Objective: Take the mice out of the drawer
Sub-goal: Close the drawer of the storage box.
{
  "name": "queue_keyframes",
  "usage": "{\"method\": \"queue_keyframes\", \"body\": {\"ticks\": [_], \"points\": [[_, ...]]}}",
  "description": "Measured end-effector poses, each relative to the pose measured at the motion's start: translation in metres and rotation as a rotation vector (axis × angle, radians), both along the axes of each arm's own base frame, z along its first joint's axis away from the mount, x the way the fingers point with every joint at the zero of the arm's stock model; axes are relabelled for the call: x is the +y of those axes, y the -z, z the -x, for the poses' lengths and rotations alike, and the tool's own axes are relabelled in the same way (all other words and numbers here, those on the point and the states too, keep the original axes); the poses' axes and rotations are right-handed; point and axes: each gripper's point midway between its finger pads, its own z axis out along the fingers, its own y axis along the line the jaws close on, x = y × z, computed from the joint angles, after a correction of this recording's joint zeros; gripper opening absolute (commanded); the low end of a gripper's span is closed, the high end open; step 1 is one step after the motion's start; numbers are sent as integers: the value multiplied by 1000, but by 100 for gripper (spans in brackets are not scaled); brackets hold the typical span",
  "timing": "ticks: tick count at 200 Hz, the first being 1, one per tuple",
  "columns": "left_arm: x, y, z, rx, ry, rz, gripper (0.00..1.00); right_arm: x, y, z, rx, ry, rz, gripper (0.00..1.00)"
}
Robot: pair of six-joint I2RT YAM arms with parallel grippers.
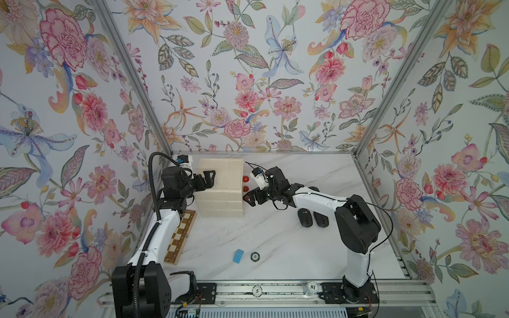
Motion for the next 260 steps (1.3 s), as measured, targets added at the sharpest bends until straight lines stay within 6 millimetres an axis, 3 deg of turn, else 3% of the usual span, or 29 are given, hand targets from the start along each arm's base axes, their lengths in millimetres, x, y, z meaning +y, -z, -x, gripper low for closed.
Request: {"method": "queue_keyframes", "body": {"ticks": [112,144,164,178,202,219,241,260], "points": [[9,0,12,-17,-83,23,100,8,-7,-5,-17,13,-48,99],[13,-15,22,-44,-127,9,100,8,-12,-4,-33,5,-69,99],[20,-29,27,-51,-175,-24,100,-6,-20,5,-11,11,-117,99],[22,-50,29,-79,-213,-66,100,-24,-35,1,2,45,-191,99],[-6,-99,37,-189,-185,-118,100,-61,-58,-24,-9,153,-312,99],[-30,-120,45,-256,-147,-138,100,-74,-62,-37,-3,204,-363,99],[-55,-122,46,-289,-115,-174,100,-74,-61,-40,28,228,-420,99],[-70,-112,34,-285,-108,-217,100,-69,-53,-43,59,237,-450,99]]}}
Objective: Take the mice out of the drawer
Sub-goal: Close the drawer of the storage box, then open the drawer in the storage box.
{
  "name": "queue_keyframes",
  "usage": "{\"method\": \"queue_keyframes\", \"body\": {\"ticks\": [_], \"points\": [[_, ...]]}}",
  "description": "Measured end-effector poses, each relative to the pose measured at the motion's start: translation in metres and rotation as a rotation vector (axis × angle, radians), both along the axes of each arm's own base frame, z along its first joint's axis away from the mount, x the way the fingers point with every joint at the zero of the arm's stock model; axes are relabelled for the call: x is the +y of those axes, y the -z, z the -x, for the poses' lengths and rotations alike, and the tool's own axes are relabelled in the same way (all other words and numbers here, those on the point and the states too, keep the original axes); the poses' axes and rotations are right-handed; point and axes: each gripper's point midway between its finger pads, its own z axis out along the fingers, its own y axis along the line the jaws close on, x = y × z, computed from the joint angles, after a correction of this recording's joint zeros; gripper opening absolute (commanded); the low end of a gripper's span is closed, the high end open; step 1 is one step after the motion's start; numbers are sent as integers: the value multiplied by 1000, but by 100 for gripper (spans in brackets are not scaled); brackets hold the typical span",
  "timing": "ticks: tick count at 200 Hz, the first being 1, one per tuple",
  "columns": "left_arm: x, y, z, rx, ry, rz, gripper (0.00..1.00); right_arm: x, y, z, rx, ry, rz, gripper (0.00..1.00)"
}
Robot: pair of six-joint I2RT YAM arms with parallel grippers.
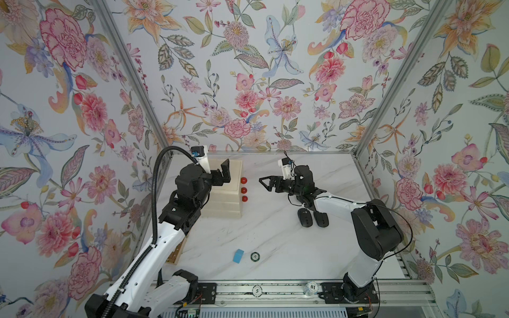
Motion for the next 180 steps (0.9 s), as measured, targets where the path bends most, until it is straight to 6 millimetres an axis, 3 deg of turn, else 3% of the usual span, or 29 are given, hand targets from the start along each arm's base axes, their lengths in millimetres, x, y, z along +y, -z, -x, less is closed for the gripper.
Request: {"method": "queue_keyframes", "body": {"ticks": [38,63,136,180], "points": [[-22,36,-28,33,-9,-71,100,6,27,-1,77,6,-29,100],[-23,56,-34,30,-23,-70,100,8,43,2,118,8,-30,95],[-13,76,-36,16,-91,-28,100,39,108,9,294,-62,-57,72],[-10,93,-34,47,-107,2,100,64,118,24,323,-139,-73,69]]}}
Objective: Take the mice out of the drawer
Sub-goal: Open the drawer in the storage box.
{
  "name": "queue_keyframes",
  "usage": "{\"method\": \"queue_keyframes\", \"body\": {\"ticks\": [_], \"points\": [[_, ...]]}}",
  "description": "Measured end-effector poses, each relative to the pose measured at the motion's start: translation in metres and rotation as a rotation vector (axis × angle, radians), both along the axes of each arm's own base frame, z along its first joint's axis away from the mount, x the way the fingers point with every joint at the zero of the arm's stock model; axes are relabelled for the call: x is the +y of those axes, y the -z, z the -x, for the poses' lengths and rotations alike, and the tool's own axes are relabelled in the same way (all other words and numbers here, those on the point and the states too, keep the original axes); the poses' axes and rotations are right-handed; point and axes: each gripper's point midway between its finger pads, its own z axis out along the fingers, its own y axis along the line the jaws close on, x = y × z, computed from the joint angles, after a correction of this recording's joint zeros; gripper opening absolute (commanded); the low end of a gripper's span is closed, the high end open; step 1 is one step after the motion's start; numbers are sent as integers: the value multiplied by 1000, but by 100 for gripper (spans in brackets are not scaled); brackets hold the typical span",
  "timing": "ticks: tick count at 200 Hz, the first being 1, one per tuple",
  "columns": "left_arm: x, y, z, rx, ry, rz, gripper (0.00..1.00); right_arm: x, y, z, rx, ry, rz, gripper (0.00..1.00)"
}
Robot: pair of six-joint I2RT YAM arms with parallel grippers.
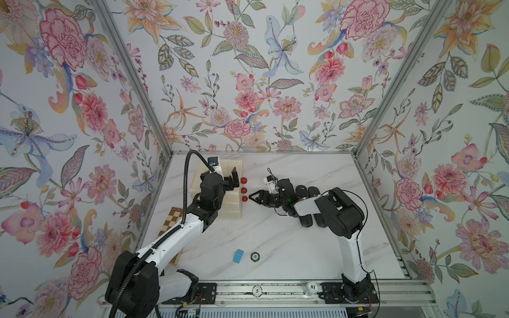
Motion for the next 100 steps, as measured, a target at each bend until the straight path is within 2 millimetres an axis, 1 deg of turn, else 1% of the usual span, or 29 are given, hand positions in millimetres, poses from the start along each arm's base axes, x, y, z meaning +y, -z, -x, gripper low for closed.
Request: {"method": "queue_keyframes", "body": {"ticks": [14,31,54,100], "points": [[0,5,1,8,-2,6,100,7,-3,5,-1,-20,-18,68],[1,3,1,-3,-4,19,100,12,-6,9,-4,-34,-35,67],[1,2,2,-12,-7,27,100,14,-7,9,-3,-42,-45,66],[2,2,2,-19,-8,35,100,14,-3,9,6,-41,-44,66]]}}
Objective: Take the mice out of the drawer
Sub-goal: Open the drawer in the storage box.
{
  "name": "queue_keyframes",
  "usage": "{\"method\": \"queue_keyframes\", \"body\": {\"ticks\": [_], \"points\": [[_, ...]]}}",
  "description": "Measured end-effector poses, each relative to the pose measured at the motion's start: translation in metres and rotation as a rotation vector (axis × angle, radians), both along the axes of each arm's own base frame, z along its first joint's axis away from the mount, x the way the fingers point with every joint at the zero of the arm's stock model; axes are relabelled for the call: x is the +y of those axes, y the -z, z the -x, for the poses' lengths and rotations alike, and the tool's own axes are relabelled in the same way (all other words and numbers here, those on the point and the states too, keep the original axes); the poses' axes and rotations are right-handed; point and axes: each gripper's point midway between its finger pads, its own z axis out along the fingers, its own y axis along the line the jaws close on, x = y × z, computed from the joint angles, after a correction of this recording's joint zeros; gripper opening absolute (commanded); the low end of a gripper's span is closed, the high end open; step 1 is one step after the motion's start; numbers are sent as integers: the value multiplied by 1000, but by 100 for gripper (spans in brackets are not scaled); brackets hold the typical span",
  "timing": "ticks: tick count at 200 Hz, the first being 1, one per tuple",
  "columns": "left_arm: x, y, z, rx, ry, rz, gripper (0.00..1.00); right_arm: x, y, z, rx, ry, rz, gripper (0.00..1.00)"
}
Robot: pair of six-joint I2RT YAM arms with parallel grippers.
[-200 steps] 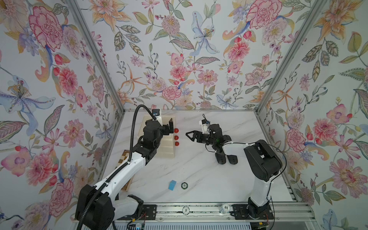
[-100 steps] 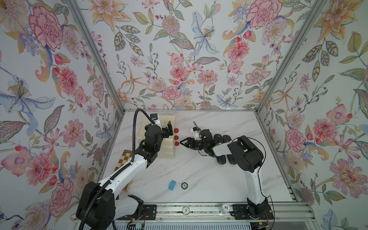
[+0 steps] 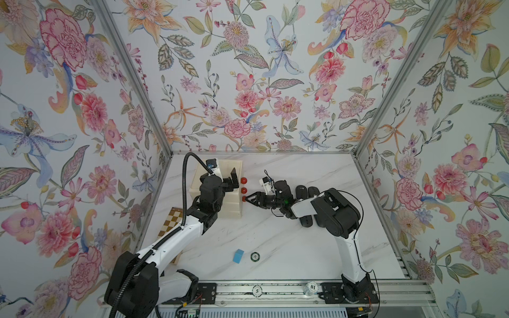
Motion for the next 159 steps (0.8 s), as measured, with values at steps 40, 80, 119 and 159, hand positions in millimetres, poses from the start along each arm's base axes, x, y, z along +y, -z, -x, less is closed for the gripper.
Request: {"method": "queue_keyframes", "body": {"ticks": [40,80,119,159], "points": [[1,-1,1,-5,0,4,100,0,0,0,2,1,0,66],[1,-2,1,-9,-1,11,100,0,0,-1,1,1,-2,66],[1,-2,1,-11,-2,14,100,1,2,0,6,-2,-4,64],[1,-2,1,-11,-3,20,100,11,4,9,7,-35,-16,62]]}}
